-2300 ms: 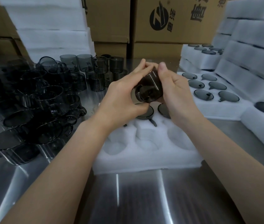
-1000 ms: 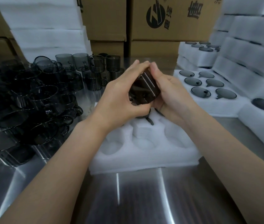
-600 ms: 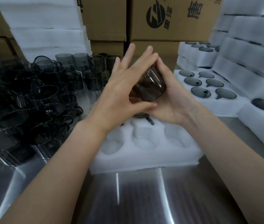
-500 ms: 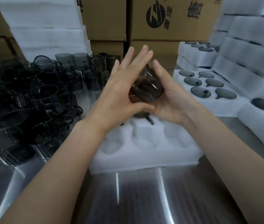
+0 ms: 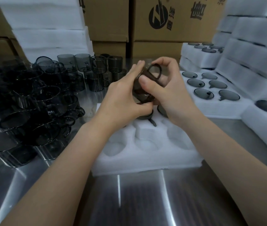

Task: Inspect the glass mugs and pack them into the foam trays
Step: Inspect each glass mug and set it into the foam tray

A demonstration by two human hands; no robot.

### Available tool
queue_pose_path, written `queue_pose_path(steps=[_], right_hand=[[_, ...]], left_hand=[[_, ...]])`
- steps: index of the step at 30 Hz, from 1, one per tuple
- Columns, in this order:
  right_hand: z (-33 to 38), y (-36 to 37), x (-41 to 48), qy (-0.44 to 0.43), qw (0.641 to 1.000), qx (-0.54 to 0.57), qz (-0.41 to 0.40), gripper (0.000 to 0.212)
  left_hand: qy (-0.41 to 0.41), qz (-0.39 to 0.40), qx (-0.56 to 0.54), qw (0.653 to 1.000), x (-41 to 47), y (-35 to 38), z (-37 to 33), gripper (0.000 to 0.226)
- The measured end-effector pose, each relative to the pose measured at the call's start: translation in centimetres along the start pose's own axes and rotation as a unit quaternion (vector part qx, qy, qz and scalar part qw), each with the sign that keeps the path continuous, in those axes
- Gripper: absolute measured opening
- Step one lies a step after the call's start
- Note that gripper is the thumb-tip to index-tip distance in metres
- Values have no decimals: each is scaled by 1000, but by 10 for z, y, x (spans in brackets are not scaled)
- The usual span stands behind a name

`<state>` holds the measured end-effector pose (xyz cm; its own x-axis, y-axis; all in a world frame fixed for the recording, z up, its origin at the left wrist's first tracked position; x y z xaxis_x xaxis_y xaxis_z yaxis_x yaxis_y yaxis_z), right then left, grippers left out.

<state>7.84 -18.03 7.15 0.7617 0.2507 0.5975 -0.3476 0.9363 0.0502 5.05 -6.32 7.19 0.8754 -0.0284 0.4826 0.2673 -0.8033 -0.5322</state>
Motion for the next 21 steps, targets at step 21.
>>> queue_pose_path(steps=[21], right_hand=[[-1, -7, -1, 78, 988, 88, -96, 40]], left_hand=[[69, -62, 32, 995, -1, -8, -10, 80]])
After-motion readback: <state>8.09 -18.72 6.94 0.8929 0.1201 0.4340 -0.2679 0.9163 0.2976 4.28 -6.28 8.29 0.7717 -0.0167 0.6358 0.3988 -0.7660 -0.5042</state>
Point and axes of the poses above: each hand's wrist, its own x-axis towards the middle knuckle, its own y-axis out of the palm, z = x × y, the point moved 7 cm from there along x, towards the middle knuckle, and after that the axes turned 9 degrees about -y, right-handed, at the moved point
